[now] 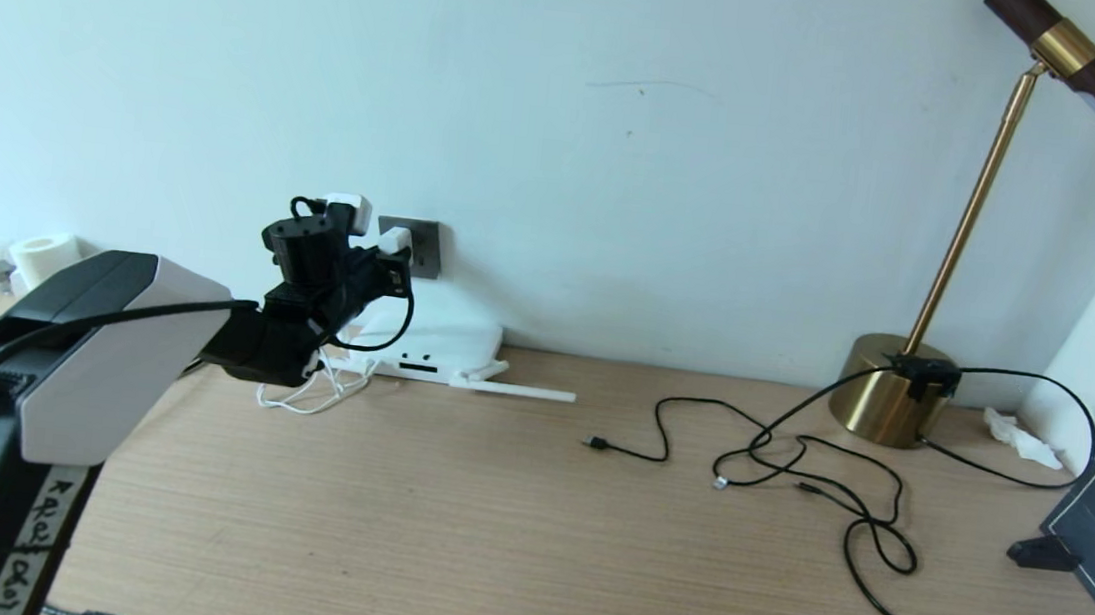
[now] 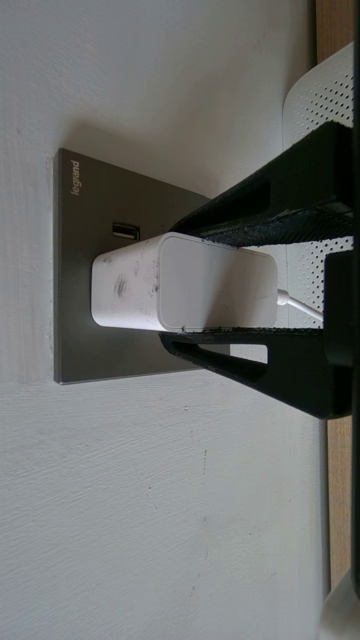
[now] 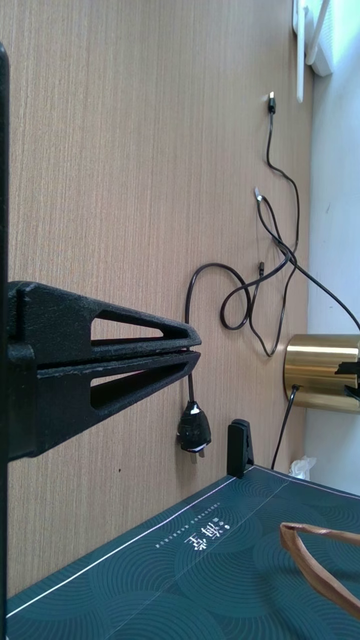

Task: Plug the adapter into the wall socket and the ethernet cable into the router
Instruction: Plug plug into socket, then pick up cable

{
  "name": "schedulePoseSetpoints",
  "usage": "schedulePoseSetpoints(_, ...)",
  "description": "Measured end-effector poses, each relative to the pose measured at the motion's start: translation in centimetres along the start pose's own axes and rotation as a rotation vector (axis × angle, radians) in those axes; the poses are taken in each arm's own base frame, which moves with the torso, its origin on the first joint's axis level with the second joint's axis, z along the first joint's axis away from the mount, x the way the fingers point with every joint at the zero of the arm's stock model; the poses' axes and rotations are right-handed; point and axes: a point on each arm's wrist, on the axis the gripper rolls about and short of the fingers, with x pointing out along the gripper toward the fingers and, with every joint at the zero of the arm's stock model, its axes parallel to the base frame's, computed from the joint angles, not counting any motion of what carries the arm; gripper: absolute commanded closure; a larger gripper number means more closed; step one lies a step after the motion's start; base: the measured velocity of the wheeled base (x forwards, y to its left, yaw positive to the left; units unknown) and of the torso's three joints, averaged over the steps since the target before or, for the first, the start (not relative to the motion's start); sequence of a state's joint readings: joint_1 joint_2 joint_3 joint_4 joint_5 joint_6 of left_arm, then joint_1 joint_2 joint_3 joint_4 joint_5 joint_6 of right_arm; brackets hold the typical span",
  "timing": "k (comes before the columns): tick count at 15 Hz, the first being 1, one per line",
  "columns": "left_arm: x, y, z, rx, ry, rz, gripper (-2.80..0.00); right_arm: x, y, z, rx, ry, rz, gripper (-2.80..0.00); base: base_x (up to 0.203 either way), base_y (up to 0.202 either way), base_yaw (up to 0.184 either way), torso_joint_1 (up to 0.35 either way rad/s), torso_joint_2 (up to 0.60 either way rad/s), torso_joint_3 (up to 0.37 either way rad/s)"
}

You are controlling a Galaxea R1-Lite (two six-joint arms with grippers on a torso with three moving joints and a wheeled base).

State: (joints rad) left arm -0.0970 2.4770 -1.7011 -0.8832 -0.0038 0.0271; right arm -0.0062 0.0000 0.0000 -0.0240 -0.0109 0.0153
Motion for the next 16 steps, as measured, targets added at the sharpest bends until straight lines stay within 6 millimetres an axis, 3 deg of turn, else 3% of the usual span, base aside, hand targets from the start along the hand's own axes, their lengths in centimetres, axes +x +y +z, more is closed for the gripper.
schedulePoseSetpoints(10,-0.4,-0.1,0.1,-0.001,-0.015,-0.001,-2.80,0.0,0.0,0.0,0.000,0.000,0.000,0.00,0.000,0.000,0.000,0.000,0.00,0.000)
schedulePoseSetpoints(13,-1.7,-0.5,0.4,-0.002,-0.013,-0.013,-2.80,0.0,0.0,0.0,0.000,0.000,0.000,0.00,0.000,0.000,0.000,0.000,0.00,0.000)
schedulePoseSetpoints(16,-3.6,-1.1,2.4,-0.003,-0.042,-0.032,-2.80,0.0,0.0,0.0,0.000,0.000,0.000,0.00,0.000,0.000,0.000,0.000,0.00,0.000)
